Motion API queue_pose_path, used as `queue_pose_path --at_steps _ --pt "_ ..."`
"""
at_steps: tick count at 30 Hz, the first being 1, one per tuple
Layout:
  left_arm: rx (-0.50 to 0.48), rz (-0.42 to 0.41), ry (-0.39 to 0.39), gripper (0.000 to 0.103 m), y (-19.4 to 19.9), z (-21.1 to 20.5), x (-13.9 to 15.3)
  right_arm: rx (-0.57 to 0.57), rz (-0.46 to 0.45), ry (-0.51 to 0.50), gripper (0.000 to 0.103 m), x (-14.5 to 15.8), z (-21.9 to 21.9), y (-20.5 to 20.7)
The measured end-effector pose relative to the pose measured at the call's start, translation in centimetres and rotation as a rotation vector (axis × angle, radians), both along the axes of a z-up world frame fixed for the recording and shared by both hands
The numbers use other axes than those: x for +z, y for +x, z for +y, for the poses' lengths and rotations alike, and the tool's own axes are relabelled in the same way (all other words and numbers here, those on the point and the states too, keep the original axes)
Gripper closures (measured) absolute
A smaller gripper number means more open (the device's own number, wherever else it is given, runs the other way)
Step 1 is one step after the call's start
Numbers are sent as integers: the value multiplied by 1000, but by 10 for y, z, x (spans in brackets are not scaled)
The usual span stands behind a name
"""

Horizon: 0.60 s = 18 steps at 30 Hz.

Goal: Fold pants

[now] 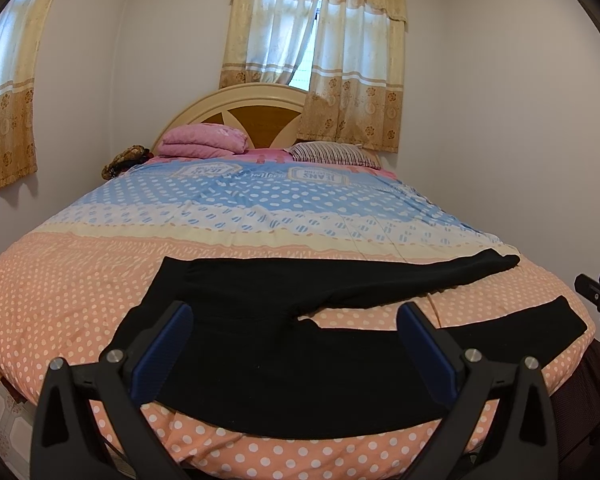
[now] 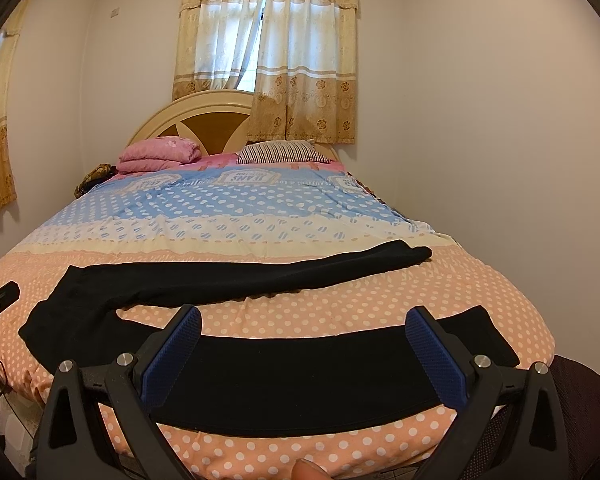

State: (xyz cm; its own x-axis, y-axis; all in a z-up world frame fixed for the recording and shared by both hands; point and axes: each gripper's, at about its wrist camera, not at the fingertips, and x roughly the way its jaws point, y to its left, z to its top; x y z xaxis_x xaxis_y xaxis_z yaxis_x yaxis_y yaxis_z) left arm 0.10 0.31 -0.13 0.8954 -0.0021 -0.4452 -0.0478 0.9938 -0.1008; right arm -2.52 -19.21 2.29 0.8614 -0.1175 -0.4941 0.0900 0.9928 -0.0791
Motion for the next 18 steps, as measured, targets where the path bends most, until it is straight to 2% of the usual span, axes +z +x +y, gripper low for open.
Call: queue_pose_path --at_steps 18 --pt "1 3 -1 0 -2 -2 -2 4 8 -6 1 0 5 -1"
